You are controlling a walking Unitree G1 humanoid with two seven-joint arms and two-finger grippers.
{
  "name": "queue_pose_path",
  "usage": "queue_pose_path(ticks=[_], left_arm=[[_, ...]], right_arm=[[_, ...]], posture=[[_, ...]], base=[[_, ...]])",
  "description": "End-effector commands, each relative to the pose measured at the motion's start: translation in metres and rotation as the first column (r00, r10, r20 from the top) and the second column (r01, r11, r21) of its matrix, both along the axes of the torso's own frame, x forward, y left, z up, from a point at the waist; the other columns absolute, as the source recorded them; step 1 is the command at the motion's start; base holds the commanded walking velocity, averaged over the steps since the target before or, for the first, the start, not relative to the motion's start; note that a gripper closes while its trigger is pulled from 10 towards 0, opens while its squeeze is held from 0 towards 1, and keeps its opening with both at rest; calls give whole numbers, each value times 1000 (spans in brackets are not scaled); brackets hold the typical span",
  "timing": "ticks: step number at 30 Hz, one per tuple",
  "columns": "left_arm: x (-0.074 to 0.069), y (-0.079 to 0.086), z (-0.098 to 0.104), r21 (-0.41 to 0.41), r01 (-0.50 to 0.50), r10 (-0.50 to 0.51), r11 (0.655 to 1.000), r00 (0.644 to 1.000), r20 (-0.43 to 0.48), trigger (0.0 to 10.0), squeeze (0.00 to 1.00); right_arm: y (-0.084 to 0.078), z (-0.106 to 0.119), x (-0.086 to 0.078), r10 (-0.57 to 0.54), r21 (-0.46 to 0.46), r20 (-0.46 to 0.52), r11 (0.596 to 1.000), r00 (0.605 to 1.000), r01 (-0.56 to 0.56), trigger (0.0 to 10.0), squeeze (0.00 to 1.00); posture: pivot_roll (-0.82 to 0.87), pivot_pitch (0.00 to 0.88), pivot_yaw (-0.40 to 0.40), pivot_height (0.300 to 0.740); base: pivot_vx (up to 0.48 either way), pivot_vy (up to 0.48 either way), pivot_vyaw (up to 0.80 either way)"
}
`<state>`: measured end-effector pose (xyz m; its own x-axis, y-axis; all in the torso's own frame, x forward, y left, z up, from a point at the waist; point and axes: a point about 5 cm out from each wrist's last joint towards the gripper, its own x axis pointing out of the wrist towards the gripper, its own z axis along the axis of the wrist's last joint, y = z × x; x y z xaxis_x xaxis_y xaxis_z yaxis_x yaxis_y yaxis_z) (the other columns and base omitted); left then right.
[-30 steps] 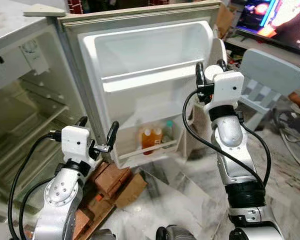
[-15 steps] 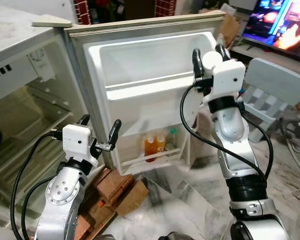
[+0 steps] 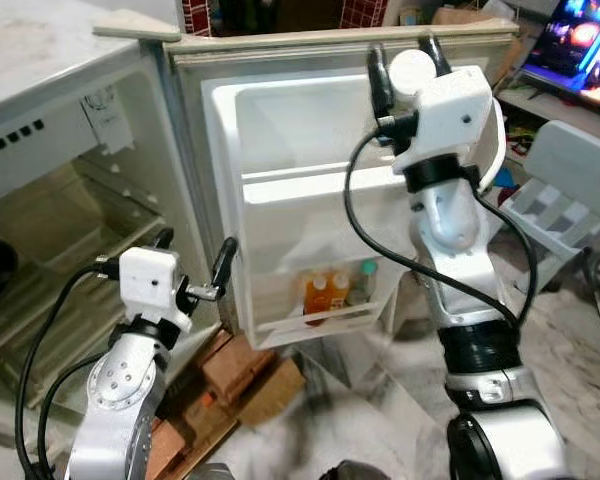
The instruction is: Restocking fridge
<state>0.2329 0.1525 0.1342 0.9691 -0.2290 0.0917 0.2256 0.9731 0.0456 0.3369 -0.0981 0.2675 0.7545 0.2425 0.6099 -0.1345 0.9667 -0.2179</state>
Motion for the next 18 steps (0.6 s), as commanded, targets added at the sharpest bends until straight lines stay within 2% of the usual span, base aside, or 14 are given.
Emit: queue_pose_path(ticks=[1, 3, 4, 6, 9, 18], left_arm=[[-3, -4, 3, 2, 9, -9, 1000, 1000, 2, 10000, 0], [-5, -4, 4, 5, 8, -8, 1000, 1000, 2, 10000, 0], [-5, -4, 4, 5, 8, -8, 1000, 1000, 2, 10000, 0], [-9, -2, 5, 12, 2, -2, 1000, 1000, -1, 10000, 0], [-16, 1, 7, 22, -12, 12, 1000, 1000, -5, 10000, 0], [-28, 8, 10, 49, -36, 38, 998, 999, -21, 10000, 0]], right_arm=[[-8, 0, 6, -16, 38, -8, 999, 1000, 16, 10000, 0], [-8, -4, 17, -17, 55, -43, 998, 999, 19, 10000, 0], [-8, -4, 17, -17, 55, -43, 998, 999, 19, 10000, 0], [-10, -12, 33, -35, 62, -100, 997, 994, 41, 10000, 0], [-12, -15, 43, -58, 68, -132, 995, 989, 68, 10000, 0], [-15, -12, 61, -116, 75, -164, 989, 980, 129, 10000, 0]], posture=[[218, 27, -47, 740], [234, 44, -49, 740], [234, 44, -49, 740], [262, 64, -55, 740], [298, 82, -61, 740], [346, 108, -53, 740]], base=[[0, 0, 0], [0, 0, 0], [0, 0, 0], [0, 0, 0], [0, 0, 0], [0, 0, 0]])
